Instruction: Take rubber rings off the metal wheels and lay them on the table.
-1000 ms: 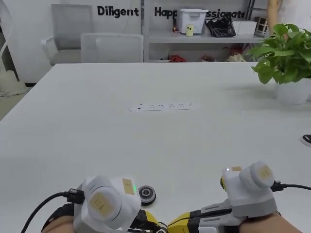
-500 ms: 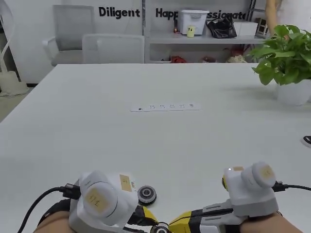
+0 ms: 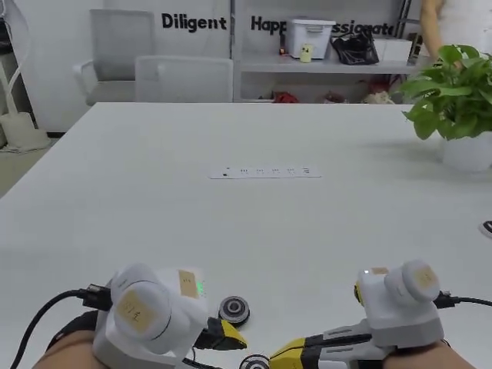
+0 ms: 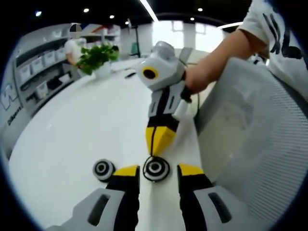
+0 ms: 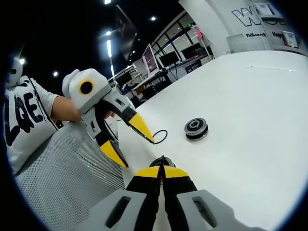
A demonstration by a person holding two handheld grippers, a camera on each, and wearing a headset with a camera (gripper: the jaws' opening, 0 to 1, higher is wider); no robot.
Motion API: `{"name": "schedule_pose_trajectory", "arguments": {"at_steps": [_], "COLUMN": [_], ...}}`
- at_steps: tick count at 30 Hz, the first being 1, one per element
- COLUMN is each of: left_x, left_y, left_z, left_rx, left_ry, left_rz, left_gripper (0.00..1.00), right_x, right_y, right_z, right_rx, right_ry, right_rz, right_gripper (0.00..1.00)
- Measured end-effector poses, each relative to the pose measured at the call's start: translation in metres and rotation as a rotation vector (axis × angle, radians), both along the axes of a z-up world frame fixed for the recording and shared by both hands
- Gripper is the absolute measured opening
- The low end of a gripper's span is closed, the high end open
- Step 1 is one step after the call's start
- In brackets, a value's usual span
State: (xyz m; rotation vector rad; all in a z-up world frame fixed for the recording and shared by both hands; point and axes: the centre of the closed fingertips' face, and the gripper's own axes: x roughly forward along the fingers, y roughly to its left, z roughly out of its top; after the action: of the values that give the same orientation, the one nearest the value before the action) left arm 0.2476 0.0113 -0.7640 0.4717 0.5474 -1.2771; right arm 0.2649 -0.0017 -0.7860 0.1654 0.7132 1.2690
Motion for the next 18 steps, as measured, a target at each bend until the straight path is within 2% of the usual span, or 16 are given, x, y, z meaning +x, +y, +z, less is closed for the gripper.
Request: {"name": "schedule_pose_trajectory", "arguments": {"at_steps": [18], "left_x": [-0.003], "left_y": [0.011], "left_z": [0.018], "left_rx": [-0.044], "left_ry": [0.001], "left_rz": [0.041], "left_gripper": [0.47], "right_x": [-0.002], "right_y": [0.000], "right_z": [0.003], "right_rx": [0.004], "right_ry": [0.003], "right_rz": [0.006], "right_gripper": [0.00]}}
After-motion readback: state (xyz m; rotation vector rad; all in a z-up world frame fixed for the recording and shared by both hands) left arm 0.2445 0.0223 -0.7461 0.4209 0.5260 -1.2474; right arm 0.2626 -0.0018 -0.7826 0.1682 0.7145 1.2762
